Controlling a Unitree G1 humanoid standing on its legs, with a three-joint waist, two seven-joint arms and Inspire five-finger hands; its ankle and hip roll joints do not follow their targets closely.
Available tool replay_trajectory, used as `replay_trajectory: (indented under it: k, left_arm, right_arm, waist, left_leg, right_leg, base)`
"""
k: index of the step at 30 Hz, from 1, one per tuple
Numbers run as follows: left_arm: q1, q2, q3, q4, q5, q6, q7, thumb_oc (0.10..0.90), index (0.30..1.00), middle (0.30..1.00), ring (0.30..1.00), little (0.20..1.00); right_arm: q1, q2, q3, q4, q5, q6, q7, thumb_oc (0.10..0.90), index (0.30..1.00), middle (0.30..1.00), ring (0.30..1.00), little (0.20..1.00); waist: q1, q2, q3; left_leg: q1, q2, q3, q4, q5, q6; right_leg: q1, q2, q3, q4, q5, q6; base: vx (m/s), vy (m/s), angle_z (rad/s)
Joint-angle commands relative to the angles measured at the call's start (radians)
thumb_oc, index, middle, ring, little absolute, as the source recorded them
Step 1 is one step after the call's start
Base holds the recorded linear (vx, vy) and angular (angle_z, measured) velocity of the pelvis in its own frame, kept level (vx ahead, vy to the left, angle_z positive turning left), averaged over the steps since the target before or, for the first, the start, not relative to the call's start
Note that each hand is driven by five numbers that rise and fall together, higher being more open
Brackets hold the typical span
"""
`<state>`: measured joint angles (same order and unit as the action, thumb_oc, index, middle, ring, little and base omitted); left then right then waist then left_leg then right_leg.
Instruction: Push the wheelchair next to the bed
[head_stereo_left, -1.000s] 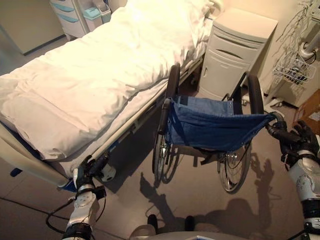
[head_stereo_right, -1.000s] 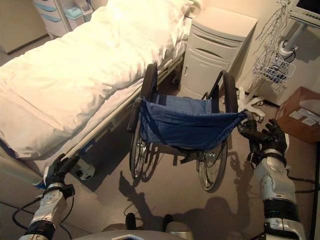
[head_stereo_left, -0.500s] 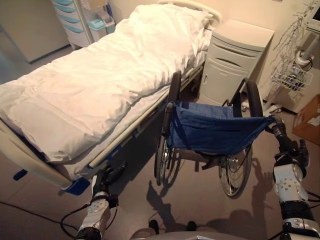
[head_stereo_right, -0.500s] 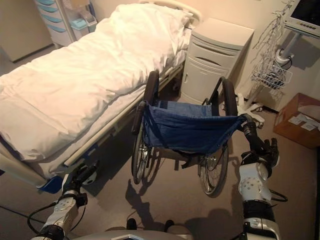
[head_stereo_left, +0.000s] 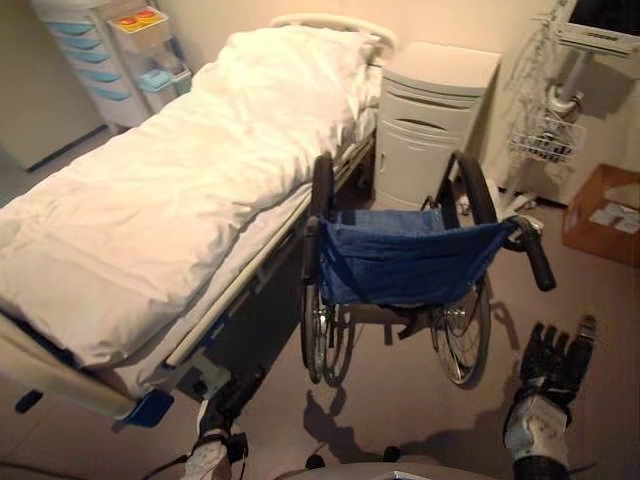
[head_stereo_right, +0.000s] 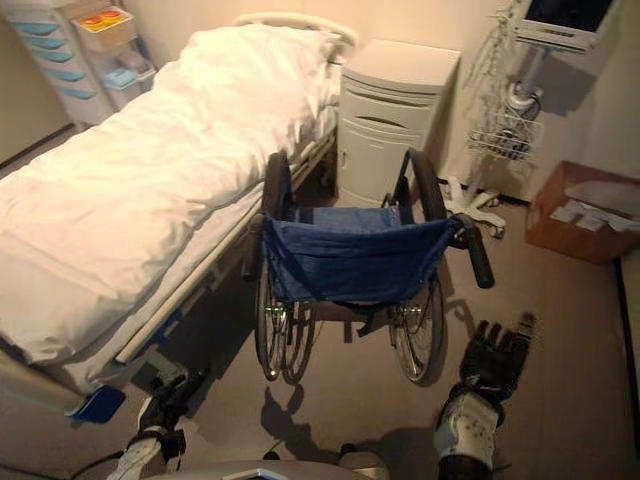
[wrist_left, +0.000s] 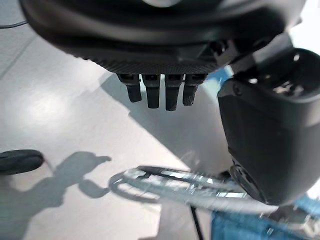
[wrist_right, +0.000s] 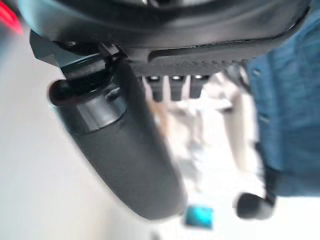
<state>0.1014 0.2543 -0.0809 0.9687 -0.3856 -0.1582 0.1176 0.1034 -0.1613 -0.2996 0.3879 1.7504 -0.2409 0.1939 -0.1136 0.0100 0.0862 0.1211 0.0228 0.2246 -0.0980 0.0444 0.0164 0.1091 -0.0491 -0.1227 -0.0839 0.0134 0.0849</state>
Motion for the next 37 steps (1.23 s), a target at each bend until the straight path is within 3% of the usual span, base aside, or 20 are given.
replay_trajectory:
  k: [1,3,7,8,9,11,12,13,14,15,16,17,18,19,23,24,26,31,34,37]
  left_arm:
    - [-0.072,0.078,0.064,0.028,0.027,-0.074,-0.022,0.800,0.900,0.900,0.900,0.900]
    - [-0.072,0.081,0.067,0.036,0.029,-0.073,-0.029,0.800,0.900,0.900,0.900,0.900]
    - [-0.070,0.081,0.066,0.058,0.035,-0.072,-0.042,0.800,0.900,0.900,0.900,0.900]
    - [-0.076,0.078,0.053,0.079,0.023,-0.080,-0.041,0.800,0.900,0.900,0.900,0.900]
    - [-0.079,0.079,0.045,0.089,0.017,-0.082,-0.042,0.800,0.900,0.900,0.900,0.900]
    - [-0.089,0.075,0.028,0.096,0.003,-0.077,-0.037,0.800,0.900,0.900,0.900,0.900]
    - [-0.094,0.073,0.016,0.095,-0.005,-0.070,-0.034,0.800,0.900,0.900,0.900,0.900]
    - [-0.104,0.063,-0.003,0.098,-0.012,-0.062,-0.028,0.800,0.900,0.900,0.900,0.900]
    - [-0.105,0.062,-0.004,0.098,-0.013,-0.062,-0.028,0.800,0.900,0.900,0.900,0.900]
    - [-0.110,0.057,-0.018,0.099,-0.026,-0.058,-0.027,0.800,0.900,0.900,0.900,0.900]
    - [-0.112,0.057,-0.020,0.100,-0.028,-0.058,-0.027,0.800,0.900,0.900,0.900,0.900]
    - [-0.115,0.050,-0.026,0.107,-0.040,-0.052,-0.038,0.800,0.900,0.900,0.900,0.900]
    - [-0.116,0.049,-0.027,0.109,-0.044,-0.050,-0.042,0.800,0.900,0.900,0.900,0.900]
    - [-0.116,0.042,-0.034,0.111,-0.048,-0.044,-0.057,0.800,0.900,0.900,0.900,0.900]
    - [-0.108,0.030,-0.035,0.132,-0.049,-0.029,-0.100,0.800,0.900,0.900,0.900,0.900]
    - [-0.108,0.030,-0.032,0.134,-0.045,-0.012,-0.112,0.800,0.900,0.900,0.900,0.900]
    - [-0.109,0.027,-0.034,0.143,-0.036,0.002,-0.122,0.800,0.900,0.900,0.900,0.900]
    - [-0.097,0.003,-0.098,0.173,0.019,0.017,-0.195,0.800,0.900,0.900,0.900,0.900]
    - [-0.092,-0.007,-0.108,0.173,0.001,0.021,-0.211,0.800,0.900,0.900,0.900,0.900]
    - [-0.083,-0.021,-0.118,0.170,0.013,0.037,-0.221,0.800,0.900,0.900,0.900,0.900]
  right_arm:
    - [-0.120,-0.139,-0.056,-0.061,-0.049,0.096,0.331,0.800,0.900,0.900,0.900,0.900]
    - [-0.124,-0.162,-0.066,-0.051,-0.013,0.096,0.360,0.800,0.900,0.900,0.900,0.900]
    - [-0.142,-0.169,-0.140,-0.019,0.104,-0.033,0.246,0.800,0.900,0.900,0.900,0.900]
    - [-0.154,-0.165,-0.190,0.046,0.121,-0.136,0.095,0.800,0.900,0.900,0.900,0.900]
    - [-0.157,-0.169,-0.221,0.108,0.102,-0.175,-0.022,0.800,0.900,0.900,0.900,0.900]
    - [-0.163,-0.171,-0.244,0.196,-0.004,-0.201,-0.212,0.800,0.900,0.900,0.900,0.900]
    - [-0.159,-0.174,-0.241,0.247,-0.117,-0.176,-0.352,0.800,0.900,0.900,0.900,0.900]
    - [-0.150,-0.179,-0.206,0.344,-0.318,-0.117,-0.463,0.800,0.900,0.900,0.900,0.900]
    - [-0.151,-0.179,-0.204,0.349,-0.335,-0.109,-0.475,0.800,0.900,0.900,0.900,0.900]
    - [-0.142,-0.176,-0.170,0.400,-0.475,-0.040,-0.503,0.800,0.900,0.900,0.900,0.900]
    - [-0.136,-0.175,-0.151,0.426,-0.501,-0.034,-0.496,0.800,0.900,0.900,0.900,0.900]
    - [-0.116,-0.168,-0.081,0.512,-0.675,0.024,-0.491,0.800,0.900,0.900,0.900,0.900]
    - [-0.113,-0.166,-0.072,0.522,-0.719,0.040,-0.500,0.800,0.900,0.900,0.900,0.900]
    - [-0.086,-0.149,0.013,0.611,-0.874,0.061,-0.452,0.800,0.900,0.900,0.900,0.900]
    - [-0.046,-0.142,0.221,0.728,-1.382,0.076,-0.359,0.800,0.900,0.900,0.900,0.900]
    - [-0.038,-0.142,0.284,0.736,-1.432,0.063,-0.340,0.800,0.900,0.900,0.900,0.900]
    - [-0.035,-0.139,0.341,0.727,-1.477,0.078,-0.322,0.800,0.900,0.900,0.900,0.900]
    - [-0.025,-0.101,0.451,0.765,-1.486,0.113,-0.135,0.800,0.900,0.900,0.900,0.900]
    - [-0.022,-0.089,0.479,0.776,-1.506,0.110,-0.089,0.800,0.900,0.900,0.900,0.900]
    - [-0.030,-0.076,0.498,0.788,-1.497,0.151,-0.077,0.800,0.900,0.900,0.900,0.900]
  waist:
    - [0.016,-0.019,0.000]
    - [0.015,-0.021,-0.001]
    - [0.013,-0.022,-0.008]
    - [0.012,-0.019,-0.011]
    - [0.012,-0.017,-0.014]
    - [0.015,-0.015,-0.016]
    - [0.016,-0.015,-0.013]
    - [0.023,-0.014,-0.010]
    - [0.023,-0.014,-0.009]
    - [0.026,-0.014,-0.007]
    - [0.028,-0.015,-0.005]
    - [0.031,-0.015,-0.002]
    - [0.033,-0.015,-0.003]
    - [0.039,-0.015,0.001]
    - [0.044,-0.016,0.016]
    - [0.047,-0.016,0.018]
    - [0.047,-0.017,0.023]
    - [0.047,-0.007,0.027]
    - [0.048,-0.003,0.028]
    - [0.057,-0.003,0.025]
  left_leg:
    - [0.001,-0.053,0.035,0.037,-0.107,-0.006]
    - [0.000,-0.053,0.036,0.037,-0.108,-0.008]
    - [0.000,-0.050,0.041,0.037,-0.112,-0.013]
    - [0.003,-0.051,0.040,0.035,-0.114,-0.014]
    - [0.008,-0.053,0.037,0.032,-0.120,-0.013]
    - [0.004,-0.054,0.037,0.033,-0.115,-0.013]
    - [0.006,-0.055,0.034,0.034,-0.115,-0.012]
    - [0.009,-0.057,0.026,0.035,-0.117,-0.009]
    - [0.005,-0.056,0.027,0.035,-0.112,-0.009]
    - [0.007,-0.058,0.021,0.035,-0.114,-0.007]
    - [0.003,-0.058,0.022,0.036,-0.108,-0.007]
    - [0.000,-0.059,0.019,0.036,-0.103,-0.004]
    - [-0.002,-0.059,0.019,0.036,-0.102,-0.003]
    - [-0.007,-0.059,0.014,0.037,-0.098,-0.001]
    - [-0.009,-0.058,0.000,0.036,-0.095,0.002]
    - [-0.009,-0.057,-0.004,0.037,-0.095,0.002]
    - [-0.008,-0.057,-0.008,0.040,-0.096,0.002]
    - [-0.003,-0.056,-0.026,0.042,-0.099,0.000]
    - [-0.002,-0.055,-0.031,0.047,-0.100,-0.001]
    - [0.000,-0.056,-0.038,0.052,-0.102,-0.003]
  right_leg:
    - [-0.064,0.018,-0.009,0.085,-0.031,0.024]
    - [-0.064,0.017,-0.011,0.084,-0.032,0.025]
    - [-0.065,0.017,-0.014,0.084,-0.034,0.028]
    - [-0.063,0.017,-0.015,0.082,-0.035,0.029]
    - [-0.060,0.018,-0.015,0.081,-0.040,0.032]
    - [-0.063,0.019,-0.014,0.079,-0.030,0.029]
    - [-0.061,0.019,-0.016,0.081,-0.030,0.029]
    - [-0.057,0.020,-0.016,0.084,-0.032,0.028]
    - [-0.060,0.020,-0.016,0.083,-0.027,0.026]
    - [-0.057,0.021,-0.016,0.084,-0.030,0.026]
    - [-0.061,0.022,-0.016,0.083,-0.024,0.024]
    - [-0.063,0.023,-0.016,0.084,-0.022,0.022]
    - [-0.065,0.023,-0.015,0.084,-0.021,0.022]
    - [-0.068,0.023,-0.016,0.084,-0.020,0.020]
    - [-0.063,0.021,-0.022,0.082,-0.021,0.019]
    - [-0.061,0.019,-0.025,0.083,-0.022,0.019]
    - [-0.057,0.018,-0.028,0.083,-0.025,0.018]
    - [-0.044,0.019,-0.036,0.089,-0.042,0.011]
    - [-0.041,0.020,-0.038,0.093,-0.046,0.008]
    - [-0.030,0.020,-0.051,0.092,-0.052,0.006]
  base:
    - [0.00,0.000,0.00]
    - [-0.02,-0.006,0.05]
    - [0.00,0.000,0.00]
    - [0.00,0.000,0.00]
    - [0.00,0.000,0.00]
    - [0.00,0.001,0.02]
    - [0.00,0.000,0.00]
    - [0.00,0.000,0.00]
    - [0.00,-0.021,-0.05]
    - [-0.03,-0.021,-0.04]
    - [-0.03,-0.030,-0.07]
    - [-0.04,-0.028,-0.04]
    - [-0.05,-0.037,-0.05]
    - [-0.05,-0.031,-0.06]
    - [-0.05,-0.031,-0.02]
    - [-0.03,-0.027,0.06]
    - [-0.01,-0.011,0.02]
    - [-0.01,-0.013,0.08]
    - [-0.01,-0.005,0.07]
    - [0.00,-0.023,0.08]
